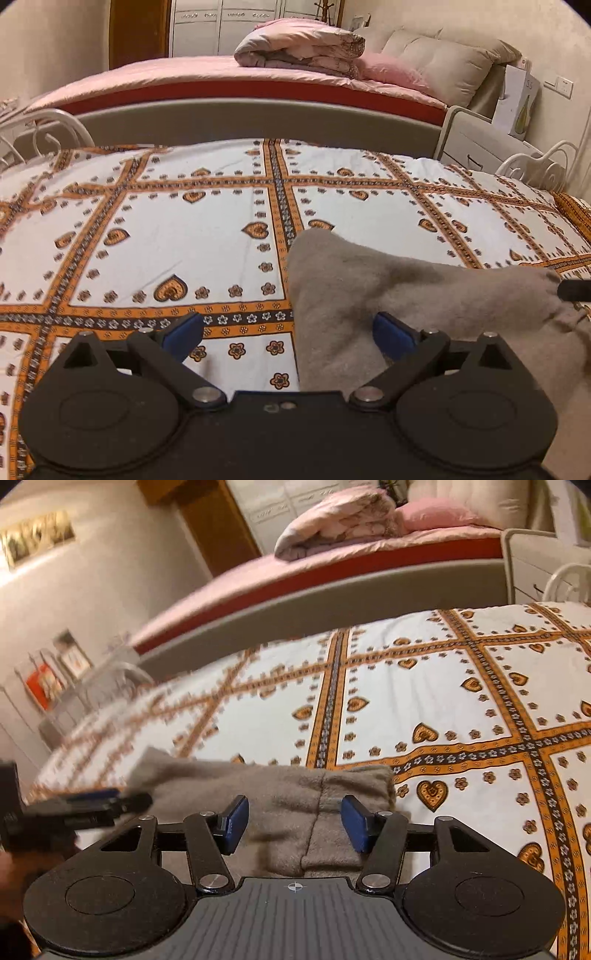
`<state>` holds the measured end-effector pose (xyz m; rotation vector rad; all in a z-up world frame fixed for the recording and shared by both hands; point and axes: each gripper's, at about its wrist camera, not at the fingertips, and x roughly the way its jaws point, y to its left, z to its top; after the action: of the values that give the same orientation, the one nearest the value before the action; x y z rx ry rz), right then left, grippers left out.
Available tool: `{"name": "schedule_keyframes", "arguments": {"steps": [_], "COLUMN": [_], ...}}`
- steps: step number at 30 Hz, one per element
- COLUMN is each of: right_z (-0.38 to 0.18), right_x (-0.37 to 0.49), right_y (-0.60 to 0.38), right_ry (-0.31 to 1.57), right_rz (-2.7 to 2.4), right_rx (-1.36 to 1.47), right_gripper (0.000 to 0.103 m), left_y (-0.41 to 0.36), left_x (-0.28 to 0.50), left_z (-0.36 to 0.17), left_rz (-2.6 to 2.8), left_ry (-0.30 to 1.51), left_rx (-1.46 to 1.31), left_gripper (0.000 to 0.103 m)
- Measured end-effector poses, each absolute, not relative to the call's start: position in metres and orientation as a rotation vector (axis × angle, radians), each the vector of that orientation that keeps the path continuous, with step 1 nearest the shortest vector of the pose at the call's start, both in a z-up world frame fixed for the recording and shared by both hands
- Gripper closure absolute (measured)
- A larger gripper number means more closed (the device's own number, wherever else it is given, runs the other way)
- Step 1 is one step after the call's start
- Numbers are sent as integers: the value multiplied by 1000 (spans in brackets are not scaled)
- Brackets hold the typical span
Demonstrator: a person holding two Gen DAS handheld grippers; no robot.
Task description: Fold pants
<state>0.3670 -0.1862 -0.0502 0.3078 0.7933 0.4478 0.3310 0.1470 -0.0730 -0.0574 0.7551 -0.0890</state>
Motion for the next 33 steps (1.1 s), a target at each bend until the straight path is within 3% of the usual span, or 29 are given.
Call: {"name": "schedule_keyframes", "arguments": {"steps": [10, 12, 14, 22, 33], "right_z": [-27, -41, -69, -35, -91], "right_x": [320, 315, 317, 289, 314], "right_y": [-227, -220, -206, -238, -281], "right_ry": [786, 875, 1026, 919, 1061], "right_rz": [461, 470, 442, 458, 476], "right_rx": [410, 369, 274, 420, 842], "right_gripper": [46, 38, 17, 17, 13], "left_y": [136, 133, 134, 166, 190], "left_x": [281, 276, 273, 229, 246], "left_z": [-58, -71, -90, -67, -92], "left_rz": [-141, -197, -256, -230, -282], "left_ry": [781, 846, 904, 878, 915], "left_rx": [6, 3, -44, -186, -451], "left_gripper": [11, 10, 7, 9, 9]}}
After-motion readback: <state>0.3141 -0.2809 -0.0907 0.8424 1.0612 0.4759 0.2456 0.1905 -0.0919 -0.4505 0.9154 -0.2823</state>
